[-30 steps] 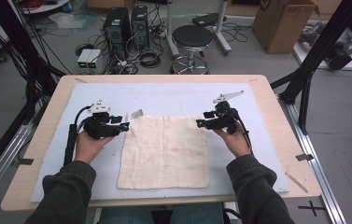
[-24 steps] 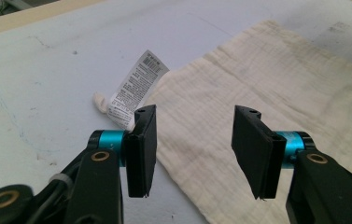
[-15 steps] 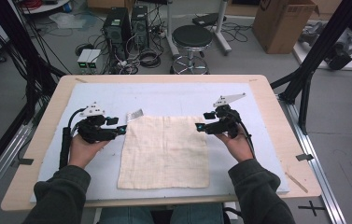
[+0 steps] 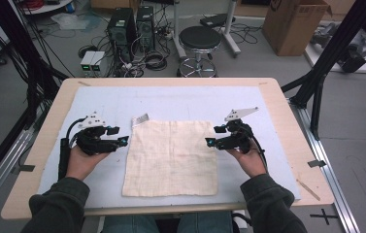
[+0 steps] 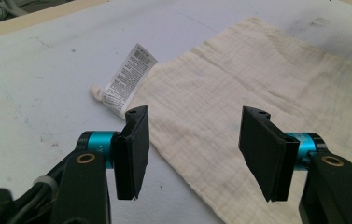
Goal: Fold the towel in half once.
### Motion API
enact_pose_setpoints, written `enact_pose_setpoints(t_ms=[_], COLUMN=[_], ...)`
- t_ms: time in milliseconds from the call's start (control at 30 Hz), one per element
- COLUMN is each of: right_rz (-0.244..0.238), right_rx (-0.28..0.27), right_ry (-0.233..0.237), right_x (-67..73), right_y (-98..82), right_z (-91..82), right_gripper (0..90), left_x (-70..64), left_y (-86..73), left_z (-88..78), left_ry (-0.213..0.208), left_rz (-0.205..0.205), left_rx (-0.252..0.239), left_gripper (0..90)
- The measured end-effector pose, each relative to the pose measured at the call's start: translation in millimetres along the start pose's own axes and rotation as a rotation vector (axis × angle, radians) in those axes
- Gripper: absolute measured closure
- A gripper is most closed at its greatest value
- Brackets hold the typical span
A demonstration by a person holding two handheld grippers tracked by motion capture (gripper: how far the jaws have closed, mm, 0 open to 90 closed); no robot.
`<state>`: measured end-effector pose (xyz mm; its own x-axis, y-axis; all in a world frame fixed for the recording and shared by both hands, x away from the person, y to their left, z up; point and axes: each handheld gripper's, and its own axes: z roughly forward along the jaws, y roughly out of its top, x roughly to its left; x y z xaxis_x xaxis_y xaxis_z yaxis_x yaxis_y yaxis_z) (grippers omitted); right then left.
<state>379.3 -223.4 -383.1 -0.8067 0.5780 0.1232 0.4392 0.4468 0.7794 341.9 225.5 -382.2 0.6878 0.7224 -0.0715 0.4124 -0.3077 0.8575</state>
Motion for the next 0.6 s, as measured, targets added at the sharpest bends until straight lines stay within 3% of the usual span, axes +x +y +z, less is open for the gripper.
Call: enact_pose_setpoints(t_ms=[400,600], right_rz=[0.004,0.004], right_rx=[-0.001,0.015], right_ry=[0.004,-0.001], right_x=[-5.8,-14.1], right_y=[3.9,12.0], right_z=[-1.0,3.5], right_gripper=[34.6,35.0], left_x=[3.3,9.8], left_y=[0.9,4.2], left_z=[7.5,15.4], left_ry=[0.002,0.0], left_rz=[-0.011,-0.049], left_rx=[0.009,0.003], left_gripper=[43.3,44.3])
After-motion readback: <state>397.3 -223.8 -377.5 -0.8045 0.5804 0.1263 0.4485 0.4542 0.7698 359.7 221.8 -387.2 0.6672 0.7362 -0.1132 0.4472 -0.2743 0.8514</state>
